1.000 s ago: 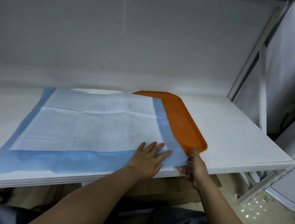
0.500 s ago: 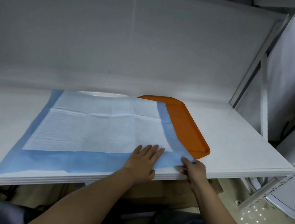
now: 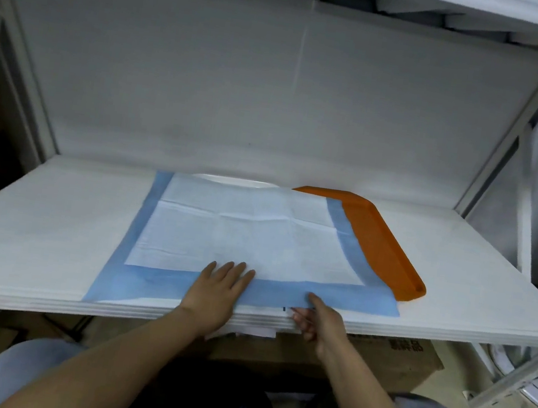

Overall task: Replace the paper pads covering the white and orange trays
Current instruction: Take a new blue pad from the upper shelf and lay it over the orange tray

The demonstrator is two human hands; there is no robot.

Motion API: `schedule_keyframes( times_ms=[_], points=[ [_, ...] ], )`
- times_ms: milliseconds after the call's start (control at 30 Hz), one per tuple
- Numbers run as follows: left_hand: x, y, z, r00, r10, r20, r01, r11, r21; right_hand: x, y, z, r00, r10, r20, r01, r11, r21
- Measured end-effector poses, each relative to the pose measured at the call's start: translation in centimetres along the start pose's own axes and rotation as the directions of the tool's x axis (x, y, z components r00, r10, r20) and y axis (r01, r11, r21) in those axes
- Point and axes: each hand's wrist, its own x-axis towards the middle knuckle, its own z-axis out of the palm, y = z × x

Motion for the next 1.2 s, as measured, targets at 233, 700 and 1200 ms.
schedule_keyframes(
  times_ms=[233,700,1200],
  points=[
    [-5.0,-7.4,2.2,0.978,-0.106,-0.177,0.112,0.994,0.020,-2.1,3.4,8.8,0.980,0.120,0.157,-0.136,0.986,0.092],
    [-10.2,-14.6,4.7,0.630,-0.773,0.067,0.403,0.252,-0.880,-3.8,7.1,18.7,0.941,0.144,0.308,-0.217,0.951,0.220],
    [-9.3,-18.4,2.1,0.650,-0.331,0.684,0.354,-0.664,-0.658,-4.0,5.8,22.6,0.912,0.184,0.366,-0.296,0.914,0.278]
  ],
)
